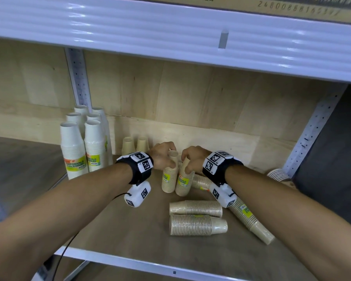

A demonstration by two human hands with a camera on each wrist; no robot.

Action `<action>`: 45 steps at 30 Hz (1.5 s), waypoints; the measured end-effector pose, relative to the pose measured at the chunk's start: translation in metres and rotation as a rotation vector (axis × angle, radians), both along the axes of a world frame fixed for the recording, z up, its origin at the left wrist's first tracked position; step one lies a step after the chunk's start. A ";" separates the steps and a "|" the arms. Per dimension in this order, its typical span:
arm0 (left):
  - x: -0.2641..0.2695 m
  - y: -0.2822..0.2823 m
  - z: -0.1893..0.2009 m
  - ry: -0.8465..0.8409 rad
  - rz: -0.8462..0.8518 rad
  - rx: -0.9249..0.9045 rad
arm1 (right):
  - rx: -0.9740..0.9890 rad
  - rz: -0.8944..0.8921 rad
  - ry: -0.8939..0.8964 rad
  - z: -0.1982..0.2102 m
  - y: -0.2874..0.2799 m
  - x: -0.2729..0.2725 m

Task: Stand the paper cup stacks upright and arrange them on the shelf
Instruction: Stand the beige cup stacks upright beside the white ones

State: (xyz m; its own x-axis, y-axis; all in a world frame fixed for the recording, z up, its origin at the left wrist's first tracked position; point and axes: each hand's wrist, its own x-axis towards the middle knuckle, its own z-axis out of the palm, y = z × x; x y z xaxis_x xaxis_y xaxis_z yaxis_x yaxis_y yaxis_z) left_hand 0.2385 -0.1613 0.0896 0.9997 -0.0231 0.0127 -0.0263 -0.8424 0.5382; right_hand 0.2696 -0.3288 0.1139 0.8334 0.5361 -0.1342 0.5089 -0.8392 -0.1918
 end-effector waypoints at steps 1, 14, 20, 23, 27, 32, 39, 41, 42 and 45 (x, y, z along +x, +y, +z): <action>0.000 0.000 -0.001 0.006 0.003 -0.003 | 0.003 0.004 0.004 -0.001 0.001 0.001; -0.001 0.002 0.007 0.034 -0.041 -0.002 | 0.107 -0.062 -0.029 0.002 0.003 0.000; 0.000 0.000 0.012 0.016 -0.069 0.063 | 0.082 -0.120 -0.076 0.004 0.008 0.000; 0.000 -0.002 0.012 -0.005 -0.042 0.067 | 0.082 -0.104 -0.045 0.004 0.008 0.002; 0.000 -0.007 0.013 -0.037 -0.012 0.085 | 0.069 -0.057 -0.030 0.006 0.006 0.005; -0.001 -0.010 0.017 -0.020 -0.035 0.108 | 0.064 -0.037 -0.009 0.008 0.004 0.007; -0.001 -0.008 0.024 -0.018 -0.085 0.153 | 0.044 -0.008 -0.005 0.008 0.004 0.008; 0.000 -0.007 0.023 -0.024 -0.059 0.147 | 0.035 -0.006 -0.014 0.007 0.005 0.009; 0.000 -0.007 0.022 -0.029 -0.051 0.146 | 0.034 -0.007 -0.018 0.007 0.005 0.009; -0.002 -0.009 0.023 -0.036 -0.068 0.164 | 0.031 -0.006 -0.017 0.007 0.005 0.010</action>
